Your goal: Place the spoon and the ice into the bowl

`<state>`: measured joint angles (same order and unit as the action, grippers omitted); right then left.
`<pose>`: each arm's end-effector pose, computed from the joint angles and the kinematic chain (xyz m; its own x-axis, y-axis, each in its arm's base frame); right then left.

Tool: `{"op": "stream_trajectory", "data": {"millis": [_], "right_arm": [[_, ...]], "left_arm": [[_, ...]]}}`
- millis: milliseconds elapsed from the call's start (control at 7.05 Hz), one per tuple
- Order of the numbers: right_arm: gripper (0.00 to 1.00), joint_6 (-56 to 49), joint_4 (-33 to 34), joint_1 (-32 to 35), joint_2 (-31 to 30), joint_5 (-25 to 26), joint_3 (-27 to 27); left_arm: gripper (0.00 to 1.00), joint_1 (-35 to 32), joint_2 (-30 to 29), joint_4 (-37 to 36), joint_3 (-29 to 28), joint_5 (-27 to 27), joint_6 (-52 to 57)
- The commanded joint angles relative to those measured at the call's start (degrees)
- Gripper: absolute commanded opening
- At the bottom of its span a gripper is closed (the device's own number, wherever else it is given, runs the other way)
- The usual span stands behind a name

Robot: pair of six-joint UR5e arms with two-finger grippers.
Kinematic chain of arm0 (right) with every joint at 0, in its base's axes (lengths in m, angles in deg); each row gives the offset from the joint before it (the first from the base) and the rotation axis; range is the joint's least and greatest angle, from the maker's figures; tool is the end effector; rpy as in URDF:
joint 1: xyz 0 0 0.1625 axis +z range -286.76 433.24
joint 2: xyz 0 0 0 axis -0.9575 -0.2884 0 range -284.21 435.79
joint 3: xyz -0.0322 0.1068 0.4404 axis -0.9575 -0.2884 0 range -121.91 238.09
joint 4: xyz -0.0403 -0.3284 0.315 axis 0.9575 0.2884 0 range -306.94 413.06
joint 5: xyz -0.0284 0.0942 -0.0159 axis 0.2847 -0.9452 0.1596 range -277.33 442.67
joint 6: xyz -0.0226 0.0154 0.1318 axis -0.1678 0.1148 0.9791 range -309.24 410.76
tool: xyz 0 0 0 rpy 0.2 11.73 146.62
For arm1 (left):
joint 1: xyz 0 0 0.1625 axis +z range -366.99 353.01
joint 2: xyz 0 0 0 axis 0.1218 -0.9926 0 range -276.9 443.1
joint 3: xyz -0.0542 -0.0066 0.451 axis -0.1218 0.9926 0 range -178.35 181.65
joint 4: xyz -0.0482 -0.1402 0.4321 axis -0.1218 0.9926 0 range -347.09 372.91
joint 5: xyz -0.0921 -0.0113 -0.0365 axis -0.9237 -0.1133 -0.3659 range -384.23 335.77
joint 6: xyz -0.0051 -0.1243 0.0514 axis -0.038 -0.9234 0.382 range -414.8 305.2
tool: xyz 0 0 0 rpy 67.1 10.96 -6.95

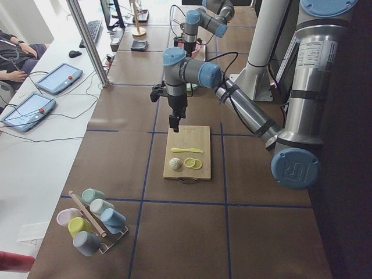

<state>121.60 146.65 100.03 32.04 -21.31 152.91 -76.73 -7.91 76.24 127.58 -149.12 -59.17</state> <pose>-0.6386 -0.4355 0.1515 0.6612 -0.0228 0.7499 -0.0651 0.9940 0.0876 0.1118 -0.4650 0.4450 0.7580 0.3084 -0.5747 -0.2840 0.9493 0.1348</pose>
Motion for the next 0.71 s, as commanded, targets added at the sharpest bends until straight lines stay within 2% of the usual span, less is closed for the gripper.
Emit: {"op": "stream_trajectory", "data": {"millis": [0,284,426,568], "right_arm": [[0.99,0.17,-0.07,-0.25,1.12,0.18,-0.61],[0.99,0.17,0.1,-0.16,0.85,0.01,0.44],[0.99,0.09,1.23,0.8,0.33,-0.17,2.71],[0.99,-1.13,5.77,2.98,-2.46,-0.52,7.87]], "left_arm": [[1.0,-6.08,0.58,0.83,-7.06,-0.44,6.04],[1.0,-6.73,0.75,3.2,-9.99,-0.44,6.04],[1.0,-7.77,0.75,3.21,-11.14,-0.62,6.04],[1.0,-10.57,0.75,3.64,-13.93,-4.88,6.13]]}}
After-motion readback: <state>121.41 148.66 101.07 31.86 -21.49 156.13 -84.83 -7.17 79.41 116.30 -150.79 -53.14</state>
